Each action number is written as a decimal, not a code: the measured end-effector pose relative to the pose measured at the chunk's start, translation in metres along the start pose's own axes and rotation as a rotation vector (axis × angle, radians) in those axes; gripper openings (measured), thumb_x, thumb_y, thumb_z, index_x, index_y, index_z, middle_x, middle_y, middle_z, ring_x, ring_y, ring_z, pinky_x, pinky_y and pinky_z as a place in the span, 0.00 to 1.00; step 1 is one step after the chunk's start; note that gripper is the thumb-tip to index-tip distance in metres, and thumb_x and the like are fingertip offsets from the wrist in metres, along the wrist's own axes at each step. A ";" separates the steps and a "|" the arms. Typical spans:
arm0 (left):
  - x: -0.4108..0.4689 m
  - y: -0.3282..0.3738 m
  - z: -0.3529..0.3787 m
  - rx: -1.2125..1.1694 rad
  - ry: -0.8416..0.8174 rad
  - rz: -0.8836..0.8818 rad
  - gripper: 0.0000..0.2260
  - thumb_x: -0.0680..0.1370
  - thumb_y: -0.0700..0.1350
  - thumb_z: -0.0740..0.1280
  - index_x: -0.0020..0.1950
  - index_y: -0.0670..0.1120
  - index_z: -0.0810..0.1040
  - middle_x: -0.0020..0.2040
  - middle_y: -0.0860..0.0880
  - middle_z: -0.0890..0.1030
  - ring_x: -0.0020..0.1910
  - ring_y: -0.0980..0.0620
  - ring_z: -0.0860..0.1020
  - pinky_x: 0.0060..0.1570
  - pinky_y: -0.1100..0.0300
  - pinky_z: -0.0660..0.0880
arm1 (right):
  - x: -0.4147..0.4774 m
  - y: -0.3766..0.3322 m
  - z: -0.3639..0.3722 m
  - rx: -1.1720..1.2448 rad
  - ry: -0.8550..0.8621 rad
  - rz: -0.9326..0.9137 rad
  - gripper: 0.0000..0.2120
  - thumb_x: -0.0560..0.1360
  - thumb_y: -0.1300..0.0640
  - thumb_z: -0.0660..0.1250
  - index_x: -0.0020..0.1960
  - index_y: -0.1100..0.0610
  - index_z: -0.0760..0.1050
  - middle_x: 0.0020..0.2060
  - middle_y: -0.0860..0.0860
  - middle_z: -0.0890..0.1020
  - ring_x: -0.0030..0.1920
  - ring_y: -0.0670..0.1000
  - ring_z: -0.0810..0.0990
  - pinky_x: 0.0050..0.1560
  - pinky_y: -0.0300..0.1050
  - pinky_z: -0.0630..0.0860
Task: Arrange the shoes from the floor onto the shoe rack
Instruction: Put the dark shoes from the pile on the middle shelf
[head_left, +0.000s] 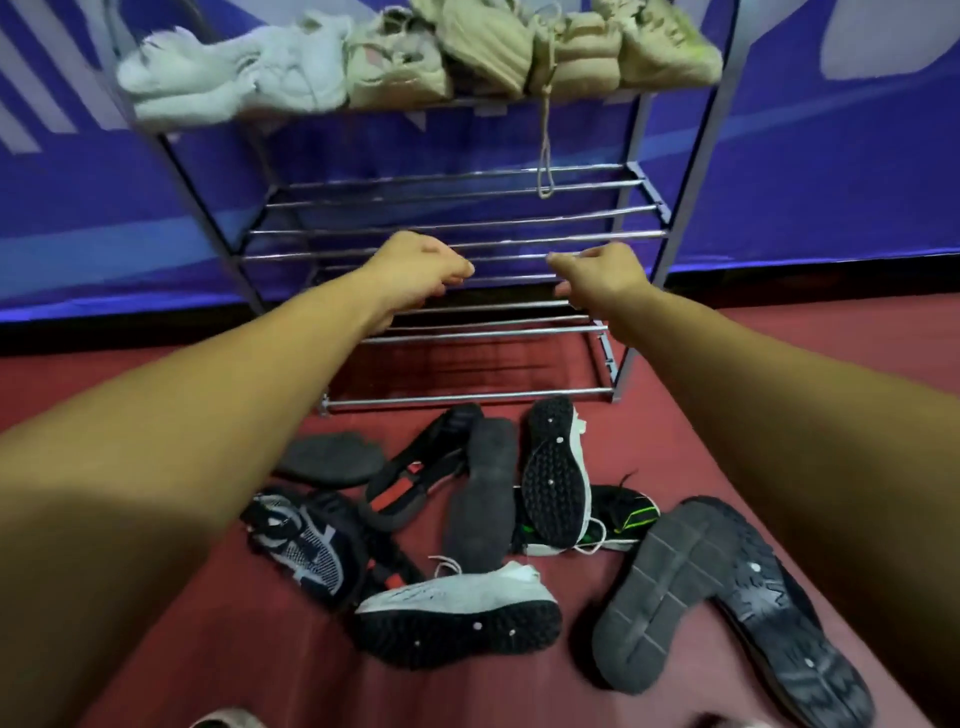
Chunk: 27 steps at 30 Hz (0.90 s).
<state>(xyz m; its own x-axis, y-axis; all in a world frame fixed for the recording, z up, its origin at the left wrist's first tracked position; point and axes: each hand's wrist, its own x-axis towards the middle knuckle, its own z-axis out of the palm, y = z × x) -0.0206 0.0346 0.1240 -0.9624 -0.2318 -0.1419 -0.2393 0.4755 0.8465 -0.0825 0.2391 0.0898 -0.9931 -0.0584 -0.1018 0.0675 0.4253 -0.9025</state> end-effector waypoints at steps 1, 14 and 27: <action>0.000 -0.010 -0.006 0.037 0.001 0.002 0.04 0.77 0.47 0.71 0.48 0.47 0.83 0.44 0.51 0.83 0.41 0.57 0.77 0.29 0.68 0.68 | 0.001 -0.001 0.013 -0.053 -0.036 -0.010 0.16 0.77 0.46 0.70 0.36 0.55 0.75 0.37 0.54 0.85 0.31 0.48 0.75 0.33 0.41 0.68; 0.018 -0.120 -0.042 0.435 -0.146 -0.119 0.06 0.74 0.45 0.75 0.39 0.46 0.81 0.38 0.49 0.82 0.38 0.53 0.77 0.42 0.62 0.73 | -0.012 0.015 0.114 -0.711 -0.443 -0.114 0.18 0.77 0.46 0.68 0.51 0.62 0.84 0.47 0.59 0.86 0.53 0.58 0.83 0.49 0.44 0.75; 0.038 -0.241 0.000 0.616 -0.391 -0.319 0.09 0.76 0.46 0.72 0.52 0.42 0.83 0.49 0.45 0.84 0.50 0.46 0.80 0.49 0.58 0.74 | -0.017 0.106 0.214 -0.696 -0.753 0.150 0.10 0.77 0.50 0.69 0.43 0.56 0.77 0.43 0.54 0.79 0.45 0.54 0.77 0.42 0.42 0.73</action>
<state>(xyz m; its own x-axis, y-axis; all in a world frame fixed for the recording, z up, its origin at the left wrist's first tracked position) 0.0003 -0.0895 -0.0855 -0.7834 -0.1759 -0.5961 -0.4295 0.8465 0.3146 -0.0381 0.0917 -0.0941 -0.6458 -0.4096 -0.6443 -0.1227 0.8886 -0.4419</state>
